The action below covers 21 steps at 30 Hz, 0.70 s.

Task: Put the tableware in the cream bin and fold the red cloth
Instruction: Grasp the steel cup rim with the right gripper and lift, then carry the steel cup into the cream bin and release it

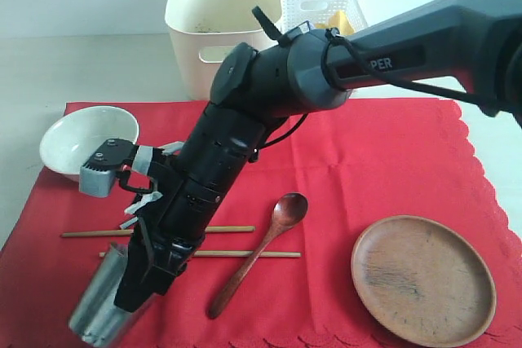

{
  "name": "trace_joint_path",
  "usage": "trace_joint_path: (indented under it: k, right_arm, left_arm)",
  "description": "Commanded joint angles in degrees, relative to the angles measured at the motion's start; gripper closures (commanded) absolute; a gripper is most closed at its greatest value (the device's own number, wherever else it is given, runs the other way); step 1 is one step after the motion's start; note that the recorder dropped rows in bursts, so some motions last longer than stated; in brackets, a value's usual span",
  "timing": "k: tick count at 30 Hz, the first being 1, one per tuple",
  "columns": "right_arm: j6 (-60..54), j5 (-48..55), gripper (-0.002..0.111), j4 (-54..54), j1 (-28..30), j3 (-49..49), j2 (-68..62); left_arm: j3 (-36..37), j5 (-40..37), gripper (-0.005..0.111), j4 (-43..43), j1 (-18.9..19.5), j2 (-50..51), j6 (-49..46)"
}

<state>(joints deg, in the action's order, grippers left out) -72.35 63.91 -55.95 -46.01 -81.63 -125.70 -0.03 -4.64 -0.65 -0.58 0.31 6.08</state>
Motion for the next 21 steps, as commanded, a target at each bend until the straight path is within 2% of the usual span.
trace_joint_path:
  k: [1, 15, 21]
  right_arm:
    - [-0.62, -1.16, 0.108, 0.63, 0.0, -0.08, 0.04]
    - [-3.05, 0.61, 0.108, 0.81, 0.0, -0.08, 5.45]
    - [-3.06, -5.68, 0.108, 3.13, 0.72, -0.08, 12.46]
  left_arm:
    - [0.03, 0.05, 0.104, 0.16, -0.01, -0.31, 0.1]
    - [0.03, 0.05, 0.104, 0.16, -0.01, -0.31, 0.1]
    - [0.03, 0.05, 0.104, 0.16, -0.01, -0.31, 0.1]
